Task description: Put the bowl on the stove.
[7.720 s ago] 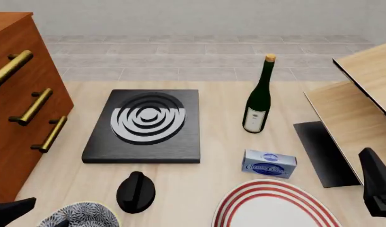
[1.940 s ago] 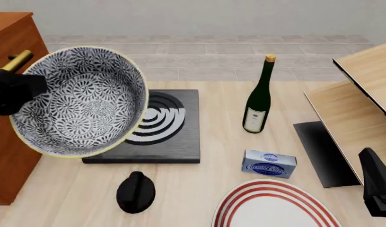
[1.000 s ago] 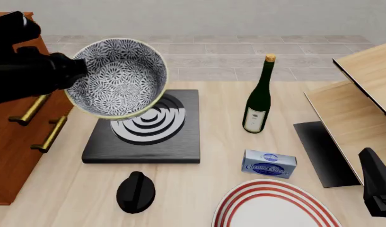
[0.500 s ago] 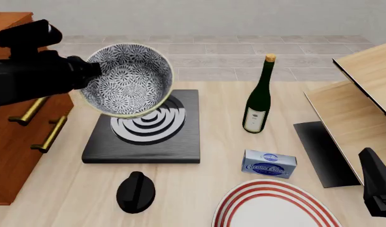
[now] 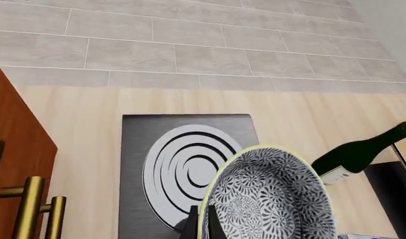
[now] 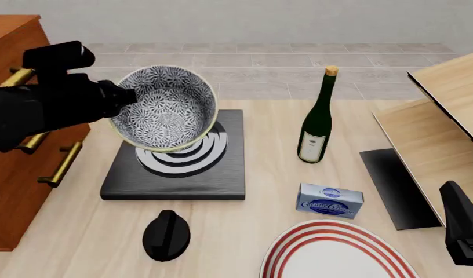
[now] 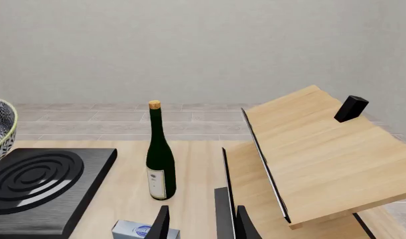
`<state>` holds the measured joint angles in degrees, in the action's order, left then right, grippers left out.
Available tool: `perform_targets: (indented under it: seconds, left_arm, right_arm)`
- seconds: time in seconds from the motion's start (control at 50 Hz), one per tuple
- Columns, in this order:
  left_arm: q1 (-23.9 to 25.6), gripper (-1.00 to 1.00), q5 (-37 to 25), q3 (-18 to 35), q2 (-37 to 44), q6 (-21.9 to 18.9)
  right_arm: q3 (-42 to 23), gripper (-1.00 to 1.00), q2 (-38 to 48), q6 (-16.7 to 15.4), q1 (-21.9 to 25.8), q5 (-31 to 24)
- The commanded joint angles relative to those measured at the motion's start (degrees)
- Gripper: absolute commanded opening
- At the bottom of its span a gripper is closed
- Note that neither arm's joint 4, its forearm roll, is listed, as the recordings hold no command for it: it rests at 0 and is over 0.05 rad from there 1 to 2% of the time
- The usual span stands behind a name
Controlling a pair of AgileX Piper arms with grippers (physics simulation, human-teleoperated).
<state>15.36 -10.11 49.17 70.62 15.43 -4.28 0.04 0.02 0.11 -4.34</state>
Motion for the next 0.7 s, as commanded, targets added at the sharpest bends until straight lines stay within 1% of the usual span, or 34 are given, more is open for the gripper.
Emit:
perform_targets:
  seconds: [0.02,0.16,0.42,0.7]
  left_arm:
    - [0.1,-1.00,2.3,-0.2,1.5,-1.3]
    - [-0.1,-1.00,3.6,-0.1,3.1,-1.9]
    - [0.8,-1.00,4.9,-0.5,3.5,-2.3]
    - [1.0,-1.00,6.7,-0.6,5.7,-0.8]
  right_arm:
    - [0.0,1.00,0.0,0.0,0.0,0.0]
    - [0.0,1.00,0.0,0.0,0.0,0.0]
    - [0.0,1.00,0.0,0.0,0.0,0.0]
    - [0.0,1.00,0.0,0.0,0.0,0.0]
